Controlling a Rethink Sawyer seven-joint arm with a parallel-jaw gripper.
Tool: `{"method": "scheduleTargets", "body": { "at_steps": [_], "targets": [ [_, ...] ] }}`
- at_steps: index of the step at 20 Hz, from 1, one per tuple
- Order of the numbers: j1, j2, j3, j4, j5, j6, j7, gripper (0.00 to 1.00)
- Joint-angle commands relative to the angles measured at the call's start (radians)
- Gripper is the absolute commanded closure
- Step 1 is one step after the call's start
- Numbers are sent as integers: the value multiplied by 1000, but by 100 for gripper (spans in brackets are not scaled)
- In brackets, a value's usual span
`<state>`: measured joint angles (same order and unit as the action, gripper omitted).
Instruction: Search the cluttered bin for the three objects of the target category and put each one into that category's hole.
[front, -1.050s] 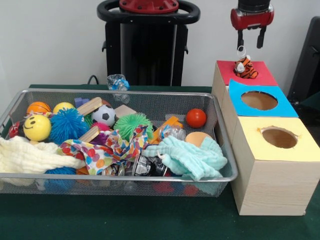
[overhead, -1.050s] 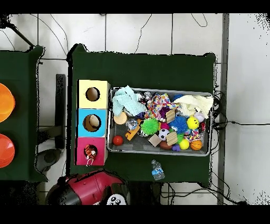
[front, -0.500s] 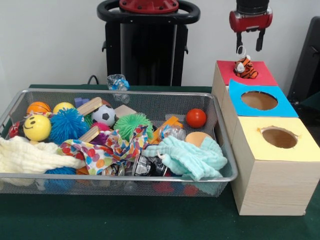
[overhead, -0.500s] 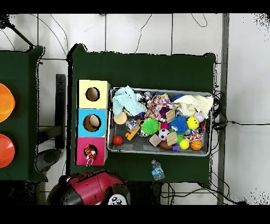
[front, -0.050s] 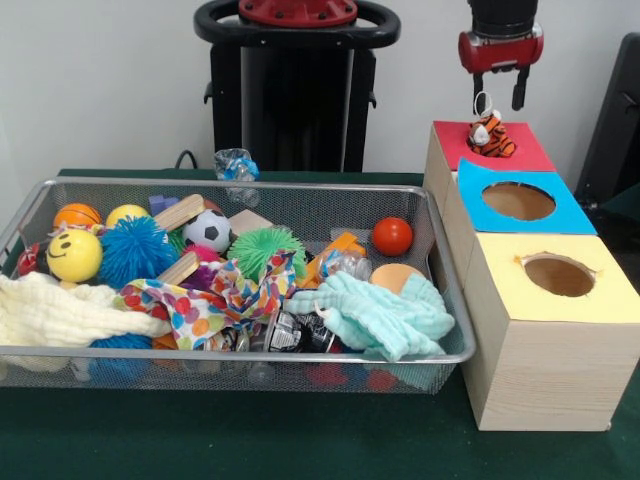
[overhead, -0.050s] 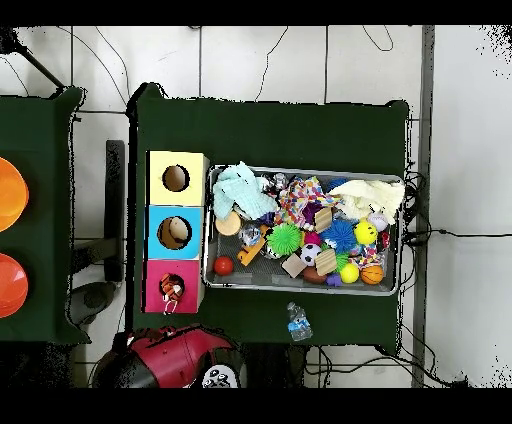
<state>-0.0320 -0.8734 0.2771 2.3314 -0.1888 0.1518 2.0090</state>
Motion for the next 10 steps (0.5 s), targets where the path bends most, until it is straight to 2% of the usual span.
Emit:
{"method": "scheduleTargets", "body": {
  "at_steps": [1,10],
  "targets": [
    [-29,-15,16,-29,17,55,94,0],
    [-42,-80,53,-55,73,196,75,0]
  ]
}}
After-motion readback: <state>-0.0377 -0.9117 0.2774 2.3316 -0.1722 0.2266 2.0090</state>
